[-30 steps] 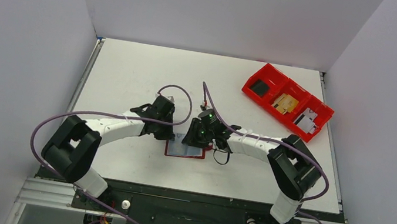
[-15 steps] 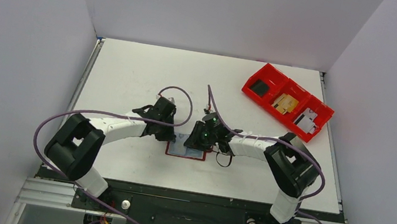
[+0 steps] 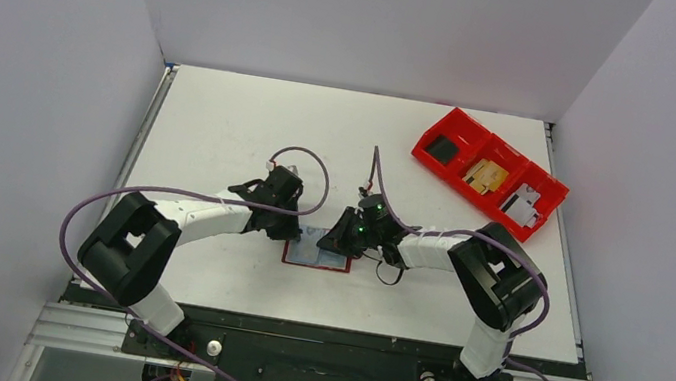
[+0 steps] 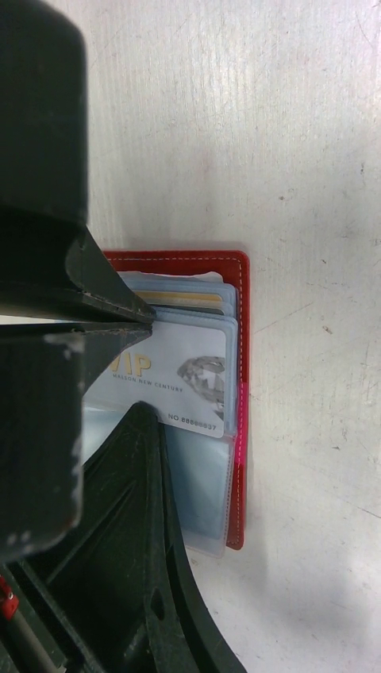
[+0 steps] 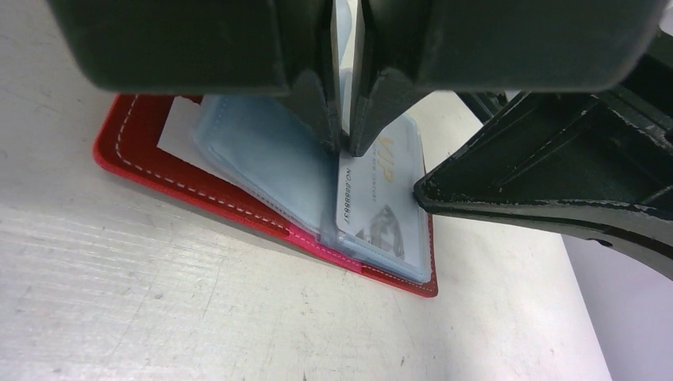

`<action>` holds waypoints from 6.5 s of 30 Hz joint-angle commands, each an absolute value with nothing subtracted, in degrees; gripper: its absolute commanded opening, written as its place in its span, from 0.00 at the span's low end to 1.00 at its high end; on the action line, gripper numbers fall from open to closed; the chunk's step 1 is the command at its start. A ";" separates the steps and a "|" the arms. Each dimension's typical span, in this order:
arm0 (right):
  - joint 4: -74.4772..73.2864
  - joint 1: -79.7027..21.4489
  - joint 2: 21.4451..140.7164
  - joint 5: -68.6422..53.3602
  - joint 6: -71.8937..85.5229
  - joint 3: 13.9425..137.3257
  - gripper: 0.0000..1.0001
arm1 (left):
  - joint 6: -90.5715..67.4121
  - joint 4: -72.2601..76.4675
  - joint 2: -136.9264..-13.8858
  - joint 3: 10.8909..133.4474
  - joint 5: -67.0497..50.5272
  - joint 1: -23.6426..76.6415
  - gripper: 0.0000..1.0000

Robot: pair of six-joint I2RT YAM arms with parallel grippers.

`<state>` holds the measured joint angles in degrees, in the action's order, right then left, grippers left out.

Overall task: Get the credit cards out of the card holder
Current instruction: Remove the credit card from the card holder.

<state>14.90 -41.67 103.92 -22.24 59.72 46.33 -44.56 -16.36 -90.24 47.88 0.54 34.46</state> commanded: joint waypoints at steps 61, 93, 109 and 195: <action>18.25 -43.37 100.87 -19.96 62.02 44.41 0.23 | -47.22 -20.13 -90.75 44.29 3.69 34.45 0.00; 29.48 -41.72 104.29 -23.00 67.00 41.03 0.09 | -47.53 -20.06 -91.58 44.62 3.34 34.98 0.00; 29.48 -39.24 101.84 -21.25 66.15 37.32 0.00 | -48.52 -20.81 -90.81 43.10 4.31 34.24 0.00; 43.57 -36.47 108.05 -28.29 70.07 35.01 0.26 | -48.68 -21.12 -93.31 44.15 4.43 34.49 0.00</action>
<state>43.38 -35.48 106.80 -28.80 71.24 33.43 -50.02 -14.37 -89.49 45.95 1.26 34.30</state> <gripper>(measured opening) 0.262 0.003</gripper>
